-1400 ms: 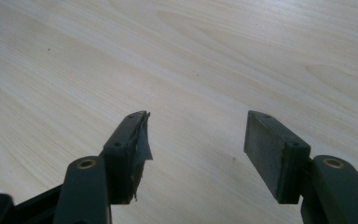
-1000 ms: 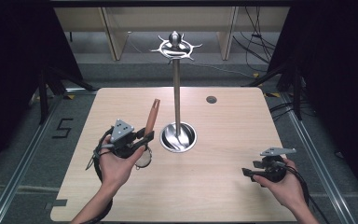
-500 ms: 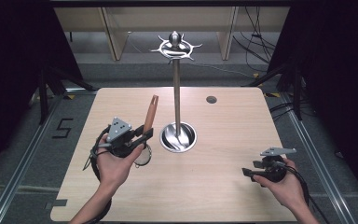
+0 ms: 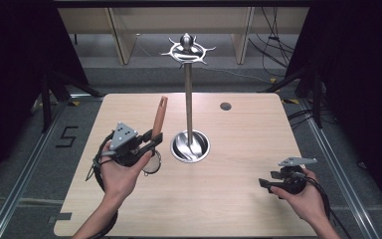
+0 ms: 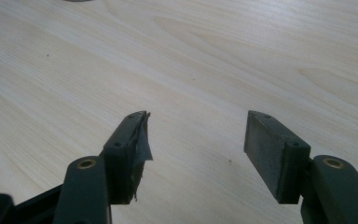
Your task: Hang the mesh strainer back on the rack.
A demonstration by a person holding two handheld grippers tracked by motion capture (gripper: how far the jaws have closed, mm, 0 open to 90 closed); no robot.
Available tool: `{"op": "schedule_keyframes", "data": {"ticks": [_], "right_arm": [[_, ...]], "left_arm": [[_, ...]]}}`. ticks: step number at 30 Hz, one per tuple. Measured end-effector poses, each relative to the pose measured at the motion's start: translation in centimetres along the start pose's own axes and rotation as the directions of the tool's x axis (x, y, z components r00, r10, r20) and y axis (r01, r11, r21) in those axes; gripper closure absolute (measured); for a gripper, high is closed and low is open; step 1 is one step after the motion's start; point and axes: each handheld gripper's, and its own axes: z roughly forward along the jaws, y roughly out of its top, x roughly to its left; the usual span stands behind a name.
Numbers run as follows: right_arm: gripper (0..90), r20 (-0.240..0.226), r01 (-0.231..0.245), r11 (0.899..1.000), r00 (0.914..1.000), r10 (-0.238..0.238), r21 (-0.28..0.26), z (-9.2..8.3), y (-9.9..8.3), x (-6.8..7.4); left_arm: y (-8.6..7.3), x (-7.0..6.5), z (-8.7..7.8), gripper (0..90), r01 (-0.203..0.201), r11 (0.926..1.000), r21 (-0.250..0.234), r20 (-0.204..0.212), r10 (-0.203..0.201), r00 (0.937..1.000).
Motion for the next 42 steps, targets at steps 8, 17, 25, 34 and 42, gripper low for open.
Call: {"op": "schedule_keyframes", "data": {"ticks": [8, 17, 25, 34, 42], "right_arm": [[40.4, -0.005, 0.008, 0.997, 1.0000, -0.008, 0.074, -0.3, 0.2, 0.0], [40.4, 0.017, 0.022, 0.997, 0.9996, -0.023, 0.075, -0.4, 0.2, 0.0], [40.4, 0.000, -0.003, 0.999, 1.0000, 0.003, 0.042, -0.2, 0.1, -0.1], [40.3, -0.003, 0.010, 1.000, 0.9999, -0.010, -0.007, 0.1, 0.0, -0.2], [40.4, 0.007, 0.000, 1.000, 1.0000, 0.000, -0.017, 0.0, 0.0, -0.1]], "left_arm": [[0.7, -0.2, -0.2, 68.0, -0.002, 0.9996, -0.029, 0.001, 0.002, 1.0000], [1.4, -0.5, 0.0, 68.0, -0.011, 0.9989, -0.045, 0.009, 0.011, 0.9999], [1.8, -0.4, 0.3, 68.0, -0.010, 0.9985, -0.055, 0.007, 0.011, 0.9999], [2.6, -0.7, 0.6, 68.0, -0.023, 0.9963, -0.083, -0.003, 0.023, 0.9997], [2.9, -0.8, 0.7, 67.9, -0.030, 0.9938, -0.107, -0.012, 0.029, 0.9995]]}}
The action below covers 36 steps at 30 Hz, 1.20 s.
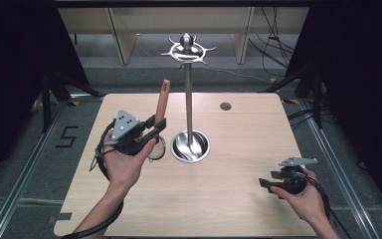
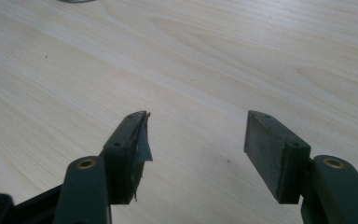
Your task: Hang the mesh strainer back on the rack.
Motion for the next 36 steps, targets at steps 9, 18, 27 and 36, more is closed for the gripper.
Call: {"op": "schedule_keyframes", "data": {"ticks": [9, 18, 27, 36], "right_arm": [[40.4, -0.004, 0.001, 0.998, 1.0000, -0.001, 0.067, -0.5, 0.3, 0.0], [40.4, 0.000, -0.001, 1.000, 1.0000, 0.001, 0.008, -0.1, 0.0, 0.2], [40.4, 0.003, -0.026, 1.000, 0.9996, 0.026, 0.006, -0.2, 0.0, 0.4], [40.4, 0.005, -0.002, 1.000, 1.0000, 0.002, 0.006, 0.0, 0.0, 0.2]], "left_arm": [[0.8, 0.1, 0.1, 67.9, -0.008, 0.9998, -0.017, -0.002, 0.008, 1.0000], [1.5, -0.3, 0.2, 67.9, 0.002, 0.9987, -0.051, 0.009, -0.001, 1.0000], [1.6, -0.3, 0.2, 67.9, 0.006, 0.9969, -0.079, 0.003, -0.006, 1.0000], [1.8, -0.6, 0.2, 67.9, 0.000, 0.9926, -0.121, 0.005, 0.001, 1.0000]]}}
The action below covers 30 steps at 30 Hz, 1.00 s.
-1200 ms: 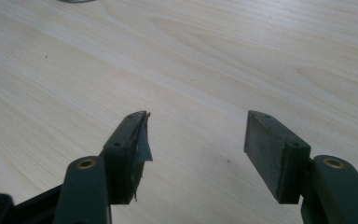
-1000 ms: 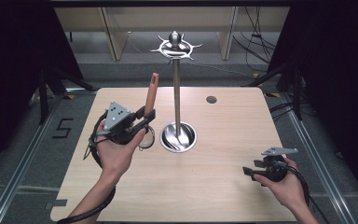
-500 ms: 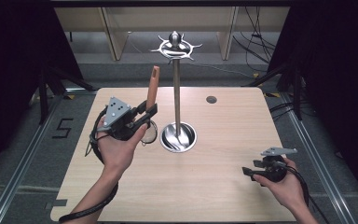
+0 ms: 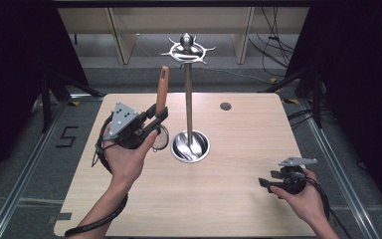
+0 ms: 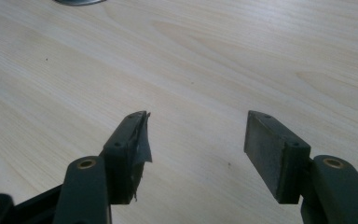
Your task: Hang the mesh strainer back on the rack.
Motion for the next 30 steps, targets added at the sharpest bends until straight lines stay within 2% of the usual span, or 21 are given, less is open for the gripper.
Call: {"op": "schedule_keyframes", "data": {"ticks": [1, 2, 3, 7, 9, 15, 16, 17, 18, 19, 20, 21, 22, 23, 27, 28, 29, 30], "right_arm": [[40.4, -0.004, -0.023, 1.000, 0.9997, 0.023, 0.007, -0.1, 0.1, 0.1], [40.4, -0.002, -0.019, 1.000, 0.9998, 0.019, 0.020, -0.2, 0.1, 0.1], [40.5, 0.005, 0.012, 1.000, 0.9999, -0.012, 0.011, -0.1, 0.0, -0.1], [40.6, 0.003, -0.002, 1.000, 1.0000, 0.002, -0.004, 0.0, 0.0, 0.0], [40.6, 0.004, -0.034, 0.999, 0.9994, 0.034, 0.001, -0.1, 0.1, 0.2], [40.7, 0.005, -0.027, 1.000, 0.9996, 0.027, -0.002, -0.1, 0.1, 0.2], [40.7, -0.001, -0.025, 1.000, 0.9997, 0.025, 0.006, -0.2, 0.1, 0.1], [40.7, -0.002, -0.005, 1.000, 1.0000, 0.005, 0.000, -0.1, 0.1, -0.1], [40.7, 0.003, 0.006, 1.000, 1.0000, -0.006, -0.003, -0.1, 0.1, -0.2], [40.7, -0.001, 0.009, 1.000, 1.0000, -0.009, -0.001, -0.1, 0.1, -0.2], [40.8, -0.002, 0.036, 0.999, 0.9993, -0.036, -0.004, -0.1, 0.1, -0.4], [40.8, -0.002, 0.050, 0.999, 0.9987, -0.050, -0.009, -0.1, 0.2, -0.5], [40.8, 0.000, 0.018, 1.000, 0.9998, -0.018, -0.005, -0.1, 0.1, -0.3], [40.8, -0.003, -0.022, 1.000, 0.9997, 0.023, 0.007, -0.2, 0.1, 0.1], [40.8, 0.004, -0.027, 1.000, 0.9996, 0.027, 0.006, -0.2, 0.1, 0.1], [40.9, 0.007, -0.028, 1.000, 0.9996, 0.028, 0.001, -0.1, 0.1, 0.2], [40.9, 0.006, -0.026, 1.000, 0.9996, 0.026, 0.002, -0.2, 0.1, 0.2], [40.9, 0.010, 0.004, 1.000, 0.9999, -0.003, -0.010, 0.0, 0.0, 0.1]], "left_arm": [[0.0, 0.0, 0.0, 67.9, -0.002, 1.0000, -0.003, 0.000, 0.002, 1.0000], [-0.1, -0.1, 0.1, 67.9, -0.007, 1.0000, -0.001, -0.003, 0.007, 1.0000], [-0.1, -0.1, 0.1, 67.9, -0.009, 1.0000, 0.002, -0.006, 0.009, 0.9999], [-0.1, -0.5, 0.2, 67.9, -0.010, 1.0000, 0.000, -0.018, 0.010, 0.9998], [-0.1, -0.7, 0.3, 67.9, -0.012, 0.9999, -0.006, -0.018, 0.012, 0.9998], [0.1, -1.3, 0.5, 67.9, -0.025, 0.9994, -0.022, -0.025, 0.025, 0.9994], [0.1, -1.2, 0.6, 67.9, -0.047, 0.9984, -0.031, -0.029, 0.046, 0.9985], [0.1, -1.4, 0.6, 67.9, -0.035, 0.9989, -0.030, -0.027, 0.035, 0.9990], [0.2, -1.4, 0.6, 67.9, -0.041, 0.9987, -0.031, -0.030, 0.040, 0.9987], [0.3, -1.4, 0.6, 67.9, -0.068, 0.9970, -0.039, -0.035, 0.066, 0.9972], [0.3, -1.4, 0.7, 67.9, -0.073, 0.9965, -0.042, -0.037, 0.071, 0.9968], [0.3, -1.6, 0.7, 67.9, -0.055, 0.9977, -0.040, -0.034, 0.053, 0.9980], [0.3, -1.7, 0.7, 67.9, -0.053, 0.9977, -0.042, -0.033, 0.052, 0.9981], [0.4, -1.6, 0.7, 67.8, -0.074, 0.9961, -0.048, -0.039, 0.072, 0.9966], [0.3, -1.8, 0.9, 67.9, -0.059, 0.9972, -0.045, -0.037, 0.058, 0.9976], [0.4, -1.7, 0.9, 67.9, -0.081, 0.9954, -0.052, -0.044, 0.079, 0.9959], [0.3, -1.8, 0.9, 67.9, -0.064, 0.9969, -0.045, -0.041, 0.063, 0.9972], [0.3, -1.9, 1.0, 67.8, -0.070, 0.9965, -0.047, -0.043, 0.068, 0.9968]]}}
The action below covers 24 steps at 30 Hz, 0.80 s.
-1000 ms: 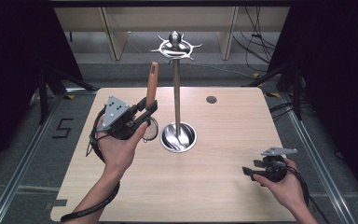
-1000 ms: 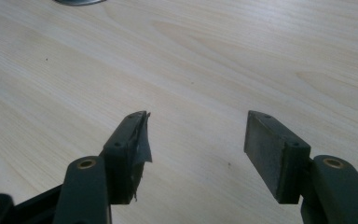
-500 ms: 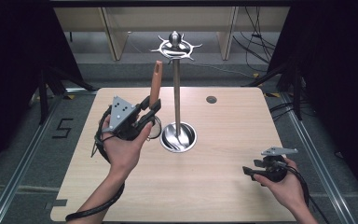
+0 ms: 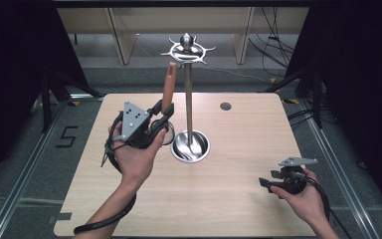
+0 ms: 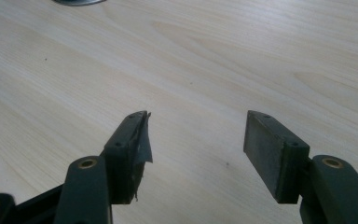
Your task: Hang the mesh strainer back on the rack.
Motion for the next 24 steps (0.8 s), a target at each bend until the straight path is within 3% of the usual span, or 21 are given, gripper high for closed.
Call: {"op": "schedule_keyframes", "data": {"ticks": [2, 3, 5, 6, 8, 13, 15, 17, 21, 22, 24], "right_arm": [[40.9, -0.025, 0.005, 0.999, 0.9997, -0.004, 0.037, -0.3, 0.2, 0.0], [40.9, -0.017, 0.032, 0.998, 0.9994, -0.032, 0.054, -0.4, 0.3, -0.2], [40.9, -0.016, 0.042, 0.998, 0.9990, -0.041, 0.052, -0.4, 0.3, -0.3], [41.0, -0.014, 0.013, 0.998, 0.9998, -0.012, 0.069, -0.5, 0.3, -0.1], [41.1, -0.009, 0.018, 0.999, 0.9998, -0.018, 0.040, -0.3, 0.1, -0.2], [41.1, -0.007, 0.030, 0.999, 0.9995, -0.030, 0.038, -0.3, 0.2, -0.2], [41.1, -0.011, 0.009, 0.998, 0.9999, -0.008, 0.060, -0.5, 0.3, -0.1], [41.1, -0.006, 0.020, 0.998, 0.9998, -0.019, 0.055, -0.6, 0.3, -0.2], [41.1, -0.011, 0.014, 0.998, 0.9998, -0.013, 0.059, -0.5, 0.3, -0.1], [41.1, -0.006, 0.041, 0.999, 0.9992, -0.041, 0.031, -0.2, 0.1, -0.3], [41.1, -0.012, 0.031, 0.999, 0.9995, -0.031, 0.041, -0.3, 0.2, -0.2]], "left_arm": [[0.0, -0.1, 0.1, 67.8, -0.013, 0.9999, 0.001, -0.008, 0.013, 0.9999], [0.0, 0.0, 0.1, 67.8, -0.037, 0.9993, -0.006, -0.011, 0.037, 0.9992], [0.0, -0.1, 0.2, 67.8, -0.042, 0.9991, -0.005, -0.012, 0.042, 0.9991], [0.0, -0.2, 0.3, 67.9, -0.039, 0.9992, -0.007, -0.012, 0.039, 0.9991], [0.0, -0.3, 0.3, 67.8, -0.041, 0.9991, -0.008, -0.014, 0.041, 0.9991], [0.1, -0.4, 0.7, 67.8, -0.051, 0.9986, -0.017, 0.008, 0.051, 0.9987], [0.1, -0.4, 0.8, 67.8, -0.056, 0.9983, -0.011, 0.002, 0.056, 0.9984], [0.1, -0.4, 0.9, 67.8, -0.049, 0.9988, -0.007, -0.015, 0.049, 0.9987], [0.1, -0.4, 1.4, 67.8, -0.054, 0.9985, -0.001, -0.010, 0.054, 0.9985], [0.2, -0.5, 1.3, 67.8, -0.051, 0.9987, 0.007, -0.026, 0.051, 0.9983], [0.3, -0.5, 1.5, 67.7, -0.059, 0.9982, 0.010, -0.034, 0.059, 0.9977]]}}
